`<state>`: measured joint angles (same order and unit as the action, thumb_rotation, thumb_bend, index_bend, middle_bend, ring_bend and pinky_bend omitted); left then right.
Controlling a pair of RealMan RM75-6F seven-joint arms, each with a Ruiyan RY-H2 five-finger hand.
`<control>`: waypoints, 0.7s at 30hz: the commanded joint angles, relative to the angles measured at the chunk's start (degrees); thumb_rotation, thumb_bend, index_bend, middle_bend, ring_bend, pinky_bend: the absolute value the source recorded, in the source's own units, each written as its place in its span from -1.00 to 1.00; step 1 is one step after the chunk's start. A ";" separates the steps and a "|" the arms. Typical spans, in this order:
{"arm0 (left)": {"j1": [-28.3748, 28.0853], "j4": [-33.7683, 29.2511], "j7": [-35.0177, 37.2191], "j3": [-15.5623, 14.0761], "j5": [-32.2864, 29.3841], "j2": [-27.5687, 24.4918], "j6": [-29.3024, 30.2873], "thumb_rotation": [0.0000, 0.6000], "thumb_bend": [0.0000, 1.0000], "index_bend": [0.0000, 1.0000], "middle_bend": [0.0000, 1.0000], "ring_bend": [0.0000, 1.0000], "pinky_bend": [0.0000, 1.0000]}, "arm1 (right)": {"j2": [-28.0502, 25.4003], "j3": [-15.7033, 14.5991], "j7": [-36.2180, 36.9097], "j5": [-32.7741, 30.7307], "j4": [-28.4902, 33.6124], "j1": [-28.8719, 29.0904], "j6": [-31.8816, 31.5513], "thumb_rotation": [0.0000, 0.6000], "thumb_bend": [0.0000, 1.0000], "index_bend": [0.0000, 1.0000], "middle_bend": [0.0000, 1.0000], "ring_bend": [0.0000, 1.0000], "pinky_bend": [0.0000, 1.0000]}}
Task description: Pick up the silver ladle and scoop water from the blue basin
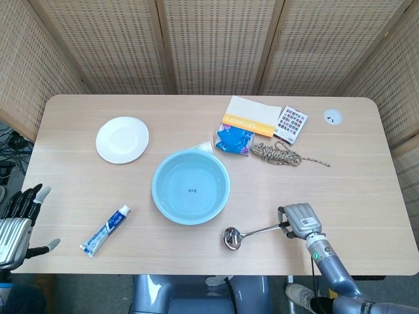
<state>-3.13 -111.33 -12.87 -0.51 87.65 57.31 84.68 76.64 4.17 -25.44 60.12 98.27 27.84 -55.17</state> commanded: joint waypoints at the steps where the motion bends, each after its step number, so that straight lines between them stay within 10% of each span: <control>1: -0.02 -0.01 0.24 0.02 0.04 -0.14 0.00 1.00 -1.00 -1.00 -1.00 -1.00 -1.00 | -4.23 1.36 2.27 0.84 3.97 0.36 0.47 1.00 0.39 0.60 1.00 0.98 1.00; 15: -0.56 0.23 1.24 0.42 -0.85 -0.40 -0.86 1.00 -1.00 -1.00 -1.00 -1.00 -1.00 | -15.16 4.20 0.17 -0.71 15.15 3.98 1.51 1.00 0.38 0.60 1.00 0.98 1.00; 21: -1.63 0.78 1.11 1.02 -2.40 -0.02 -2.61 1.00 -1.00 -1.00 -1.00 -1.00 -1.00 | -18.89 7.59 -9.29 -11.47 21.77 10.67 0.72 1.00 0.38 0.60 1.00 0.98 1.00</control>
<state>-4.49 -110.68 -11.68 0.36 85.57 57.18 82.41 59.60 9.86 -30.42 53.71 116.92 35.02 -53.96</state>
